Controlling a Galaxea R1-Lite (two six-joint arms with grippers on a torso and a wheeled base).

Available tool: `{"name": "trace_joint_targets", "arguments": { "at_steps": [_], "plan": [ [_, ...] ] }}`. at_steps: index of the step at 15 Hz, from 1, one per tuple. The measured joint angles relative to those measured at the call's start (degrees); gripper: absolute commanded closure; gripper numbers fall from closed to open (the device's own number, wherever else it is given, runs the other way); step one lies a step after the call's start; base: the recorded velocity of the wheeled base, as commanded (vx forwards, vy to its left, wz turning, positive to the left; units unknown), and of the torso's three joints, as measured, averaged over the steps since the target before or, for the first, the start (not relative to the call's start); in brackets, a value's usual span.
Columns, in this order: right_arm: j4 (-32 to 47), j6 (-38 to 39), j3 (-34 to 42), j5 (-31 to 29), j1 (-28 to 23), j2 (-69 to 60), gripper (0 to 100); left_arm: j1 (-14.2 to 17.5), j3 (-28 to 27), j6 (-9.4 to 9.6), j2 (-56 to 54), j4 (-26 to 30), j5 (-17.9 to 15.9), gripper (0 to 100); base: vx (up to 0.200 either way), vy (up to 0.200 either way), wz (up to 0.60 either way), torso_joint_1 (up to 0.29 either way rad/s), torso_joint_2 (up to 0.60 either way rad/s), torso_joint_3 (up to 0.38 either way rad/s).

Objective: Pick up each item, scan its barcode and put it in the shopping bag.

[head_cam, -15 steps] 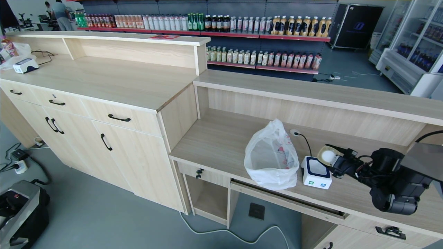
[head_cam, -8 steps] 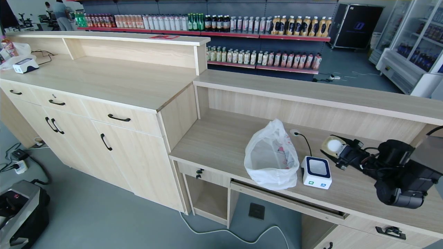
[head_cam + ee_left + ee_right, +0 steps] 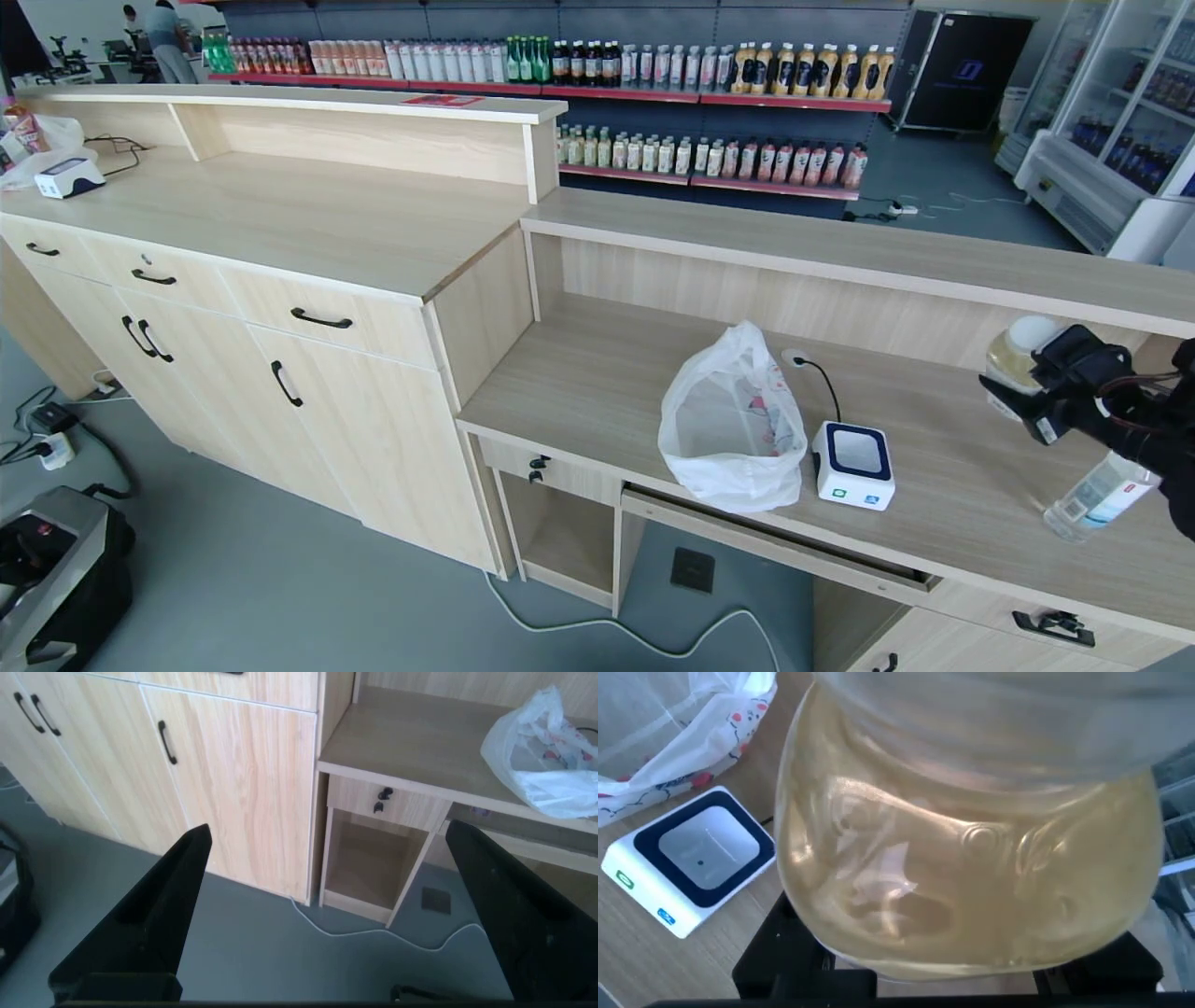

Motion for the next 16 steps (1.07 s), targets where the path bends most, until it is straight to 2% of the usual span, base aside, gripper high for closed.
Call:
{"name": "trace_joint_targets", "arguments": {
  "at_steps": [1, 4, 7, 9, 13, 16],
  "plan": [
    [1.06, 0.9, 0.71, -0.22, -1.38, -2.4, 100, -0.05, 0.0, 0.02, 0.0, 0.0, -0.01, 0, 0.0, 0.0, 0.0, 0.0, 0.0, 0.0],
    [-0.06, 4.19, 1.73, -1.67, -2.11, -5.97, 100, -0.05, 0.0, 0.0, 0.0, 0.0, -0.04, 0, 0.0, 0.0, 0.6, -0.001, 0.0, 0.004],
    [-3.24, 10.68, 1.6, -8.05, 0.61, -6.78, 100, 0.01, 0.0, 0.0, 0.0, 0.0, -0.04, 0, 0.0, 0.0, 0.6, 0.004, 0.01, 0.007],
    [-6.44, 18.42, 0.71, -11.91, 3.73, -5.75, 100, -0.02, 0.0, 0.0, 0.0, 0.02, -0.04, 0, 0.0, 0.0, 0.0, 0.0, 0.0, 0.0],
    [-6.57, 34.05, -1.5, -13.01, 8.47, 0.35, 100, 0.01, 0.0, 0.0, 0.0, 0.0, -0.04, 0, 0.0, 0.0, 0.0, 0.0, 0.0, 0.0],
    [-5.92, 39.96, -3.64, -18.22, 10.86, 6.78, 100, -0.05, 0.0, 0.0, 0.0, 0.0, -0.04, 0, 0.0, 0.0, 0.0, 0.0, 0.0, 0.0]
  ]
}}
